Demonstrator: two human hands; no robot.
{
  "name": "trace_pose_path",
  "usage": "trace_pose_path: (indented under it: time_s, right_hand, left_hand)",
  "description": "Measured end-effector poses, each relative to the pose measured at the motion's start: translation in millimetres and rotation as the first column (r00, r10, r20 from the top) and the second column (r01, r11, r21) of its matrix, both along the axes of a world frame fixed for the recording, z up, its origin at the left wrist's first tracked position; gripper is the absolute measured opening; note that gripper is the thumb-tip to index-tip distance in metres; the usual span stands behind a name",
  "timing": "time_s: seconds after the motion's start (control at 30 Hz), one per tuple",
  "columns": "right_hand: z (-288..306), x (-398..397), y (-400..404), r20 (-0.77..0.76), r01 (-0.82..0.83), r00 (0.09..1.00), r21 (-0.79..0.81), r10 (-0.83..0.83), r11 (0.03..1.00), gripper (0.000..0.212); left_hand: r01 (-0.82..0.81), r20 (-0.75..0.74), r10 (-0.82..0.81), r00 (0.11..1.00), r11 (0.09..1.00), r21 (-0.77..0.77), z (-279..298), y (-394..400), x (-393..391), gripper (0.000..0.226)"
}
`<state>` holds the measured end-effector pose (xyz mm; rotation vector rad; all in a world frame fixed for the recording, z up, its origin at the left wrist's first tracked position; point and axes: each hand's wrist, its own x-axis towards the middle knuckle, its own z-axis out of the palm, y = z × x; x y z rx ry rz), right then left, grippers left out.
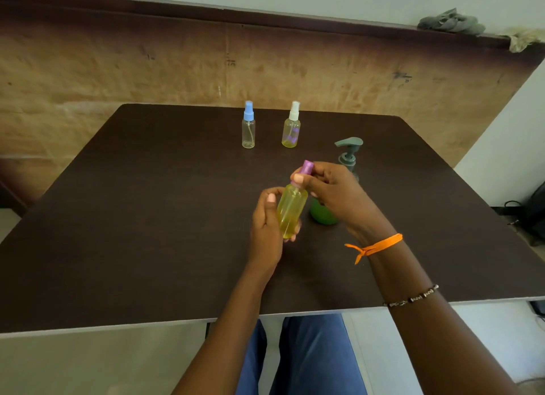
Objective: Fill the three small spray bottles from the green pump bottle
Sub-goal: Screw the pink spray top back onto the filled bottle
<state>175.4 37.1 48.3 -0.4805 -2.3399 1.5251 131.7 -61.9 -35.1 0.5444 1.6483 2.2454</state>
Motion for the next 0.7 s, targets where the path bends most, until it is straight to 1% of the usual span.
trace_pose_path:
  time_s: [0.07, 0.13, 0.17, 0.2, 0.23, 0.27, 0.3, 0.33, 0.37, 0.4, 0.43, 0.47, 0.5, 0.57, 0.63, 0.7]
  right_hand:
    - [-5.7, 0.6, -2.7, 0.005, 0.091, 0.996, 0.075, -0.092, 0.993, 0.012]
    - [-11.1, 0.2, -8.1, -0.023, 0.173, 0.985, 0.173, -0.172, 0.97, 0.023]
    - [-12.2, -0.3, -10.7, -0.046, 0.198, 0.98, 0.212, -0.192, 0.957, 0.027]
    - [-11.6, -0.9, -12.4, -0.069, 0.21, 0.978, 0.238, -0.199, 0.948, 0.029]
    - [-9.4, -1.6, -13.1, -0.081, 0.204, 0.979, 0.254, -0.189, 0.945, 0.03]
    - [-5.3, -2.2, -12.7, -0.083, 0.167, 0.985, 0.237, -0.152, 0.957, 0.029]
    - [-0.5, -1.8, -11.5, -0.075, 0.097, 0.994, 0.176, -0.084, 0.98, 0.026]
    - [4.6, -0.4, -10.1, -0.07, 0.004, 0.998, 0.083, 0.001, 0.997, 0.019]
    - [9.4, 1.7, -7.9, -0.064, -0.094, 0.994, -0.006, 0.093, 0.996, 0.012]
    - [13.1, 4.0, -5.6, -0.05, -0.176, 0.984, -0.067, 0.173, 0.982, 0.01]
    - [15.2, 6.0, -3.7, -0.025, -0.233, 0.973, -0.098, 0.231, 0.968, 0.012]
    - [15.4, 6.8, -3.3, -0.006, -0.263, 0.965, -0.117, 0.264, 0.958, 0.013]
    - [14.2, 6.5, -3.6, -0.002, -0.271, 0.962, -0.133, 0.273, 0.953, 0.013]
    - [8.8, 3.6, -6.4, -0.029, -0.23, 0.973, -0.178, 0.229, 0.957, 0.013]
    - [3.2, -1.1, -9.8, -0.052, -0.164, 0.986, -0.205, 0.157, 0.965, 0.013]
    - [-1.8, -4.5, -12.5, -0.061, -0.114, 0.993, -0.2, 0.104, 0.973, 0.013]
  left_hand:
    - [-0.069, -0.13, 0.063, 0.99, 0.997, -0.046, -2.0, -1.2, 2.1, 0.026]
    - [-0.126, -0.201, 0.112, 0.973, 0.99, -0.056, -4.1, -2.7, 1.7, 0.023]
    - [-0.134, -0.194, 0.123, 0.973, 0.99, -0.047, -4.3, -2.5, 0.8, 0.023]
    - [-0.117, -0.156, 0.11, 0.982, 0.993, -0.032, -3.0, -2.2, 0.5, 0.024]
    - [-0.072, -0.085, 0.071, 0.994, 0.997, -0.006, -0.8, -1.4, 0.1, 0.025]
    - [-0.007, 0.018, 0.007, 1.0, 0.999, 0.038, 2.1, -0.7, -0.3, 0.027]
    - [0.07, 0.141, -0.084, 0.987, 0.992, 0.101, 5.7, -0.7, -0.9, 0.028]
    - [0.154, 0.26, -0.196, 0.946, 0.973, 0.175, 8.6, -1.5, -1.9, 0.029]
    - [0.239, 0.347, -0.318, 0.882, 0.938, 0.251, 10.8, -3.4, -2.4, 0.03]
    - [0.317, 0.393, -0.427, 0.814, 0.895, 0.314, 12.1, -6.1, -2.6, 0.03]
    - [0.381, 0.409, -0.509, 0.757, 0.853, 0.357, 12.4, -8.6, -2.4, 0.027]
    - [0.425, 0.406, -0.562, 0.721, 0.821, 0.382, 12.3, -10.4, -2.2, 0.023]
    - [0.445, 0.402, -0.585, 0.704, 0.805, 0.392, 12.0, -11.3, -2.3, 0.021]
    - [0.42, 0.416, -0.56, 0.716, 0.822, 0.384, 11.7, -10.1, -3.1, 0.025]
    - [0.345, 0.425, -0.487, 0.763, 0.863, 0.369, 10.0, -7.1, -4.0, 0.032]
    - [0.266, 0.407, -0.398, 0.822, 0.901, 0.343, 9.3, -4.7, -3.0, 0.032]
